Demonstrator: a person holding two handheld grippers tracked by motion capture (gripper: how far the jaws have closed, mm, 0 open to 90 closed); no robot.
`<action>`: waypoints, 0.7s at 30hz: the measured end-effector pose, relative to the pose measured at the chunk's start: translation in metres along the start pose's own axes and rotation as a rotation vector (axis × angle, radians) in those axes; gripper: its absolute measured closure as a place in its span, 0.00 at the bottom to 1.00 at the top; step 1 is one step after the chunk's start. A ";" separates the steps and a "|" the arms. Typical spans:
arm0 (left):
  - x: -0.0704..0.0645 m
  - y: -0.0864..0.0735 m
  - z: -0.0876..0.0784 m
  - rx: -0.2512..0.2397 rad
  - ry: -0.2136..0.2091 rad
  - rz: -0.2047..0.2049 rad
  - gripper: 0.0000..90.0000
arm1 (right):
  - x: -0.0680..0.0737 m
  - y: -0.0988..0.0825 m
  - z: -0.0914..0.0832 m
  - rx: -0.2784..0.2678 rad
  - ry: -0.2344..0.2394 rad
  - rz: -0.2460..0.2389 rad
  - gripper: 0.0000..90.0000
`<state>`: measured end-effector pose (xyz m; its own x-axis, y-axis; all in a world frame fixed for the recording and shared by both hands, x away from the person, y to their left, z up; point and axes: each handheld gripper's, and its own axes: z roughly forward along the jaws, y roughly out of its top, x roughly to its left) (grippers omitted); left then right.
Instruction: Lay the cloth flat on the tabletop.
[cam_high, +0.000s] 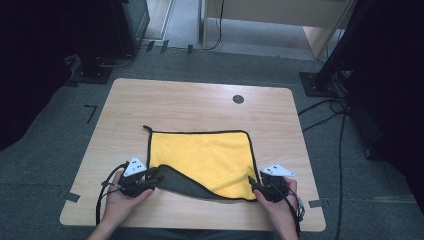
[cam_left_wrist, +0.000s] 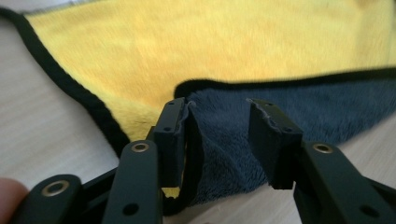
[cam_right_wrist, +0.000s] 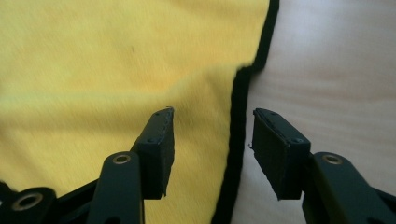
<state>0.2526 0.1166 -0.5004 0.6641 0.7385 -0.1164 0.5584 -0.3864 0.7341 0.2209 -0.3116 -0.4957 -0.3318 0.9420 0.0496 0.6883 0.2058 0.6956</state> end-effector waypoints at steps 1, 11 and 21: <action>0.000 -0.003 -0.001 0.010 0.005 0.009 0.72 | -0.001 -0.006 0.001 0.019 0.001 0.011 0.57; 0.003 -0.028 -0.024 0.043 -0.072 0.129 0.96 | -0.006 -0.010 -0.010 0.012 0.050 0.039 0.82; 0.021 -0.036 -0.042 -0.009 -0.073 0.041 0.70 | -0.021 -0.025 -0.022 0.006 0.043 0.083 0.73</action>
<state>0.2257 0.1687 -0.5011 0.7210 0.6799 -0.1340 0.5256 -0.4105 0.7452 0.1970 -0.3425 -0.4984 -0.3005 0.9438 0.1377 0.7186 0.1291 0.6833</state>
